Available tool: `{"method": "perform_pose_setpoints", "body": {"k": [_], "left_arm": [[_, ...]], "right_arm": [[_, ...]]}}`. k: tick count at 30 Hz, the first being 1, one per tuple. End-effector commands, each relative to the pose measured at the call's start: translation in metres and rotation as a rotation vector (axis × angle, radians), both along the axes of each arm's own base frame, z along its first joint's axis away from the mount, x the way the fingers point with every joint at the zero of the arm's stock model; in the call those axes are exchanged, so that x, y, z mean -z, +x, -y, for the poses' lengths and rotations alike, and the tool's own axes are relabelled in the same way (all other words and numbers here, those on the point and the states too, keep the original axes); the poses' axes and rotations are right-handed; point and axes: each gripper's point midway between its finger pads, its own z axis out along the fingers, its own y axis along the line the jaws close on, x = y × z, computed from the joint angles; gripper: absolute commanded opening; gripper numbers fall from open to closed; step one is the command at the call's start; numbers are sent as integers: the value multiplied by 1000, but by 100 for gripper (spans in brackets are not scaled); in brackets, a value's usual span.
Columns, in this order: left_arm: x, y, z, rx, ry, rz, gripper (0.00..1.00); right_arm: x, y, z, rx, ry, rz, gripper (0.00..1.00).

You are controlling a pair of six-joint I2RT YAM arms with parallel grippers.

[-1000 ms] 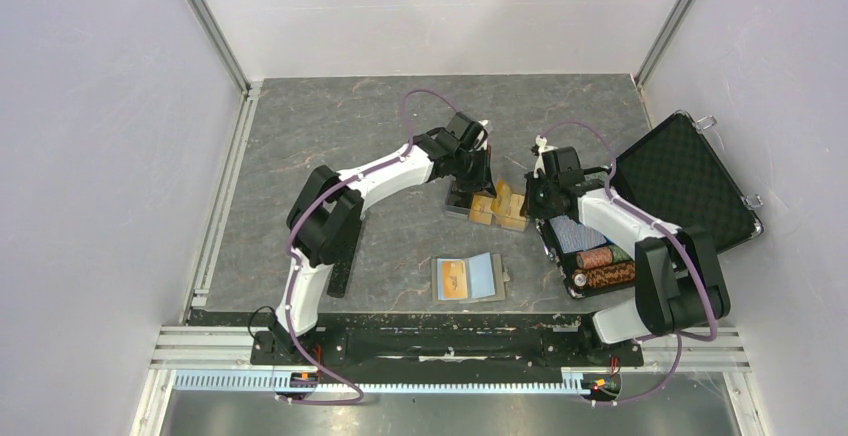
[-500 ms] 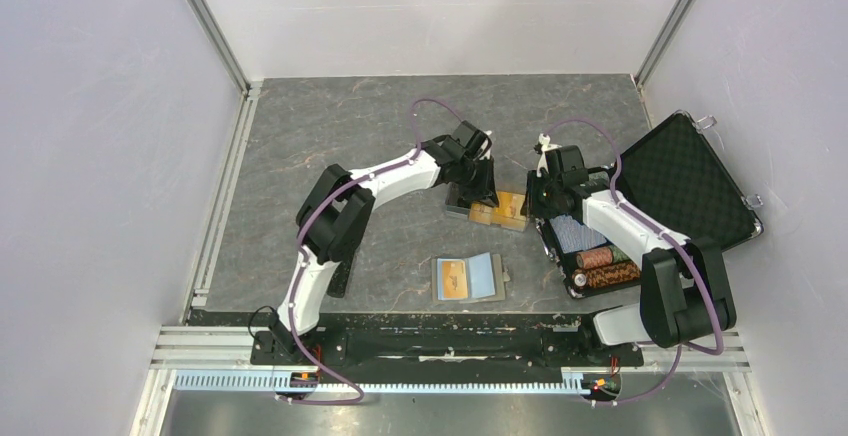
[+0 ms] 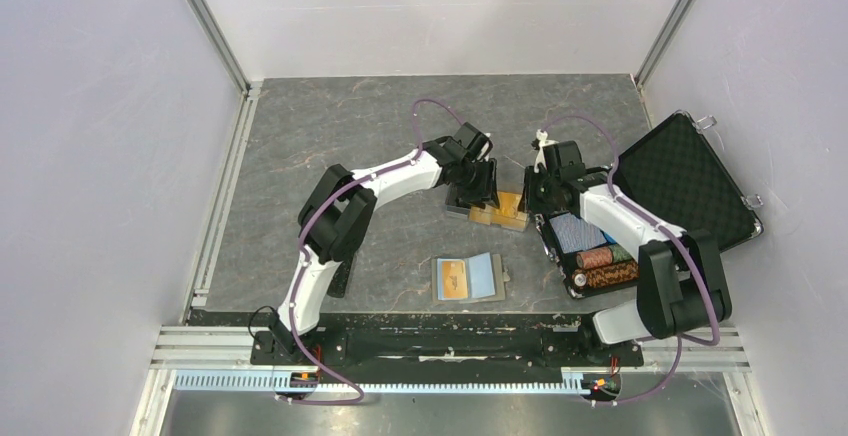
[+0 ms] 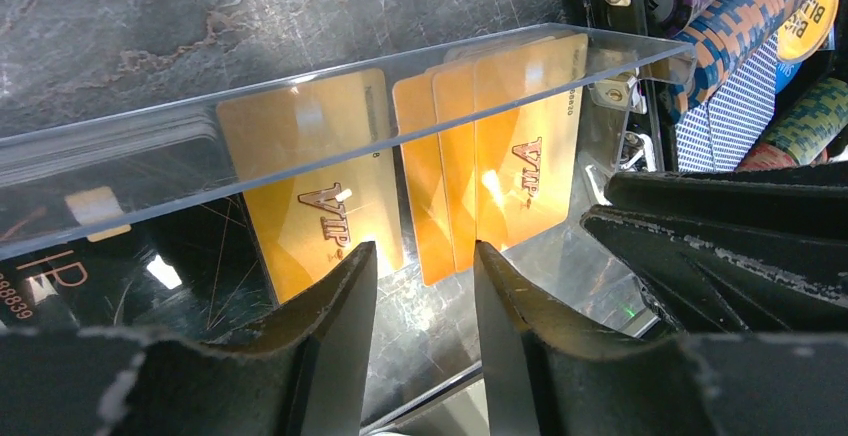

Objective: Put the credit cards into the card holder
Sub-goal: Pick up the credit card from the storage box.

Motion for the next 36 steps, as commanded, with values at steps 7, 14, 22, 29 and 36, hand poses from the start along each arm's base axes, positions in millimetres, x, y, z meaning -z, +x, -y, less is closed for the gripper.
{"method": "perform_pose_setpoints", "body": {"k": [7, 14, 22, 29, 36], "left_arm": [[4, 14, 15, 16, -30, 6, 51], [18, 11, 18, 15, -24, -24, 43], [6, 13, 14, 17, -8, 12, 2], [-13, 16, 2, 23, 38, 61, 2], [-32, 18, -1, 19, 23, 87, 2]], "right_arm": [[2, 28, -12, -32, 13, 13, 8], [30, 19, -6, -20, -36, -54, 0], [38, 11, 0, -8, -64, -76, 0], [35, 12, 6, 4, -100, -77, 0], [35, 12, 15, 8, -161, -94, 0]]}}
